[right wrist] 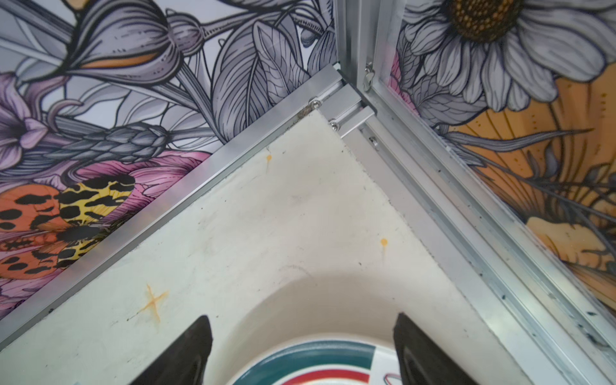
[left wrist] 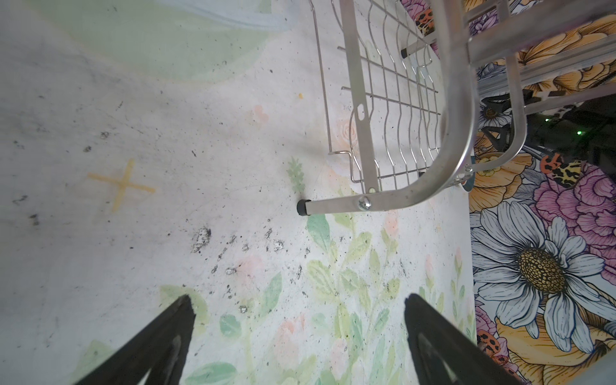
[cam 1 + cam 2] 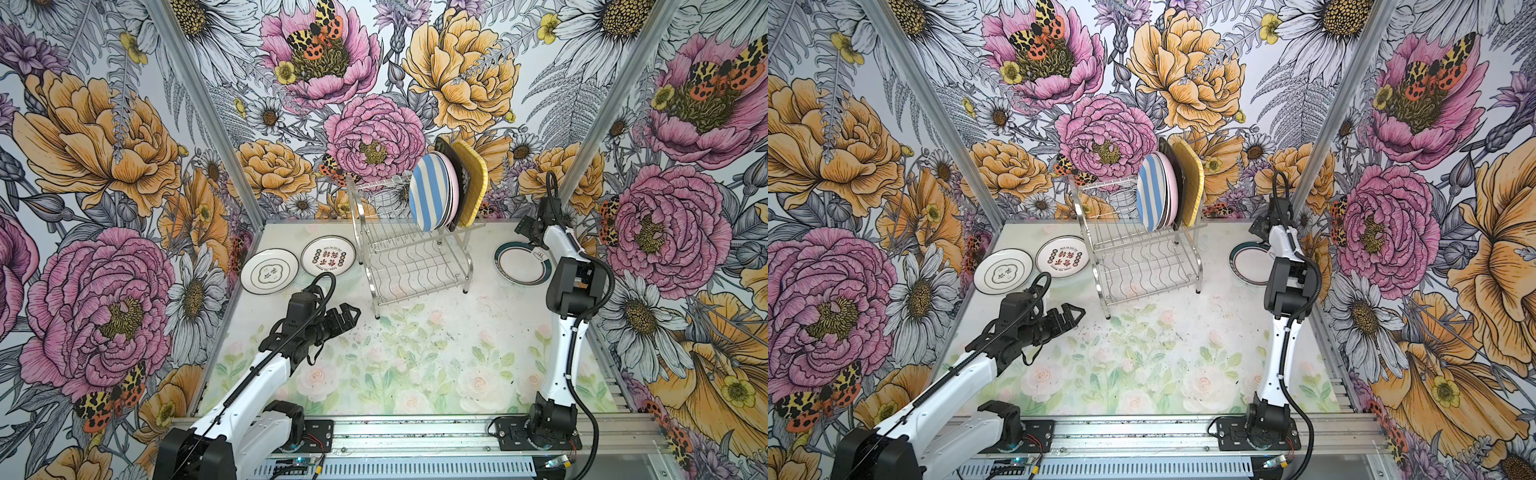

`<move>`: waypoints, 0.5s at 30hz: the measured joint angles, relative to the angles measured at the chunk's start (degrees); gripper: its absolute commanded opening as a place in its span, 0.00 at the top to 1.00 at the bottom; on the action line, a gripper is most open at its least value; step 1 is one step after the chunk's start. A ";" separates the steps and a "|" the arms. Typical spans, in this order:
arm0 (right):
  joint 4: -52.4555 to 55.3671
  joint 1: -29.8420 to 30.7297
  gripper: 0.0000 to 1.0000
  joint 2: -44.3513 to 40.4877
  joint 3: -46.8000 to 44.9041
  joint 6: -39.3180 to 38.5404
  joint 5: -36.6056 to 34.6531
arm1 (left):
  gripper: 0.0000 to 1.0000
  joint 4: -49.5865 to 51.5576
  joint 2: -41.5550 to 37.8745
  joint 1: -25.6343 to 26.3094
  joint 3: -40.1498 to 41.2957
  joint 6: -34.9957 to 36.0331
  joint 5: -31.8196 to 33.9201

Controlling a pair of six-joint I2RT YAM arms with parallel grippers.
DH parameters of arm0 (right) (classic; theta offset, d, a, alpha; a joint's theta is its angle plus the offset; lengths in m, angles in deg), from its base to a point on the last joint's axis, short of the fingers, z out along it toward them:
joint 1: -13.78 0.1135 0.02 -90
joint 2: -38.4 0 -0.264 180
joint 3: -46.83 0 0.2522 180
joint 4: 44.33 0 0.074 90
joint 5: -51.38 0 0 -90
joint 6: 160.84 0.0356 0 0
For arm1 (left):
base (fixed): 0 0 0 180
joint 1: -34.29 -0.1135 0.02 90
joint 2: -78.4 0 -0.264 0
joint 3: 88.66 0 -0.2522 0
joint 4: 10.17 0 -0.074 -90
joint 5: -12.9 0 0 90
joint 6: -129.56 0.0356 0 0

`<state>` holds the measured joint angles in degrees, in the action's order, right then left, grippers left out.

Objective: Load plates into a dish rack
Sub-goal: Move the plate to the bottom-center of the table.

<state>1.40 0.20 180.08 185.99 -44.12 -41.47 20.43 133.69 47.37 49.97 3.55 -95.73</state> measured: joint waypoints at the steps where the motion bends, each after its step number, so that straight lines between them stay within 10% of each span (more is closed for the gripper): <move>1: 0.44 -0.13 0.13 0.63 1.05 -0.04 0.02 | 0.01 -0.02 0.00 0.00 0.00 0.00 0.00; 15: 5.62 -2.01 0.09 6.43 6.51 -0.20 4.20 | 0.01 -0.02 0.02 -0.85 0.00 0.00 -0.33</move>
<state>7.01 -1.82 186.51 192.50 -44.31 -37.27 20.41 133.71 46.51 49.97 3.55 -96.06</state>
